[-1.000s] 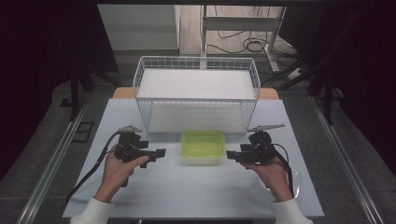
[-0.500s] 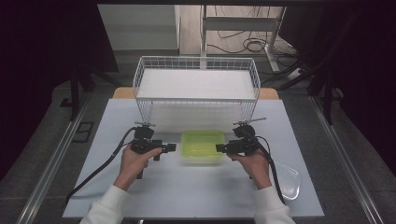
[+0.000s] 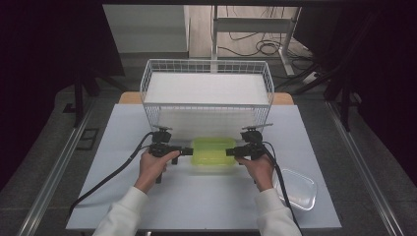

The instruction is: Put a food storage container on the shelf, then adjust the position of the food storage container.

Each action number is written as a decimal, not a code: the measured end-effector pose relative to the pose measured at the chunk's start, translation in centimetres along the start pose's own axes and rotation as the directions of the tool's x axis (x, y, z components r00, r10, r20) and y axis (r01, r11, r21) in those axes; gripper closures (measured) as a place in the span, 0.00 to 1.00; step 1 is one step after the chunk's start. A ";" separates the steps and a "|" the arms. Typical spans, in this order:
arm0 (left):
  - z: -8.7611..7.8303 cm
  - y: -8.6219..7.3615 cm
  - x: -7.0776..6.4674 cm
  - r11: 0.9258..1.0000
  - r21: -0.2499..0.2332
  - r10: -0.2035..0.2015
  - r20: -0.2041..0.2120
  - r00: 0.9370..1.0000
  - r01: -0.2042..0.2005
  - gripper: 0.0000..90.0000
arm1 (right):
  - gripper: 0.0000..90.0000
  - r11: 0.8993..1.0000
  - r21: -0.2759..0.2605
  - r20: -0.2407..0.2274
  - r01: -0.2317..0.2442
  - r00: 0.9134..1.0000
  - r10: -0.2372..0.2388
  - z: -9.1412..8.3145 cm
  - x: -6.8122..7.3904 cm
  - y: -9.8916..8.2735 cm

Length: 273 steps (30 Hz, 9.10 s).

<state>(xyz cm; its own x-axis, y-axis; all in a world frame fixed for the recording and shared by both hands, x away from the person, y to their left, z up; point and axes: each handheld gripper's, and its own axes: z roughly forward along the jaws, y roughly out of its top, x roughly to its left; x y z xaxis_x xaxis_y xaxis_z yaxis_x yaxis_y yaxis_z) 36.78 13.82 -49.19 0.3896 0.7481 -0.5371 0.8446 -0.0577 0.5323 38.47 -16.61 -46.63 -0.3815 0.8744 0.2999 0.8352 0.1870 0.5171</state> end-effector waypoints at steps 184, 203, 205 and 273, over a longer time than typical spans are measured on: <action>-7.6 18.3 -0.4 0.968 -0.242 -0.014 0.196 0.981 0.062 0.42 | 0.50 0.884 -0.398 -0.401 -0.246 0.913 0.073 -5.8 -0.7 15.6; -13.2 11.6 -3.1 0.916 -0.316 0.271 0.033 0.962 -0.247 0.19 | 0.34 0.916 -0.398 -0.147 0.052 0.982 -0.119 -11.7 1.8 11.3; -13.8 10.3 -3.3 0.909 -0.322 0.287 0.022 0.958 -0.265 0.19 | 0.34 0.921 -0.381 -0.151 0.077 0.978 -0.144 -12.1 1.9 10.2; -8.8 -5.2 -1.7 0.926 -0.087 0.359 -0.097 0.928 -0.367 0.21 | 0.82 0.987 -0.035 0.051 0.157 0.987 -0.155 -14.8 -8.8 -8.0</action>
<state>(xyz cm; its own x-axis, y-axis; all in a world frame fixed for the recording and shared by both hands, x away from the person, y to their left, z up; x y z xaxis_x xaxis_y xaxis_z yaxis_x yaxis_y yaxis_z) 28.54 18.66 -45.28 0.6290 0.7381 -0.2442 0.6072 -0.2702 0.7472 29.30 -32.48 -41.54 -0.4857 0.8565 0.1747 0.7504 0.3061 0.5858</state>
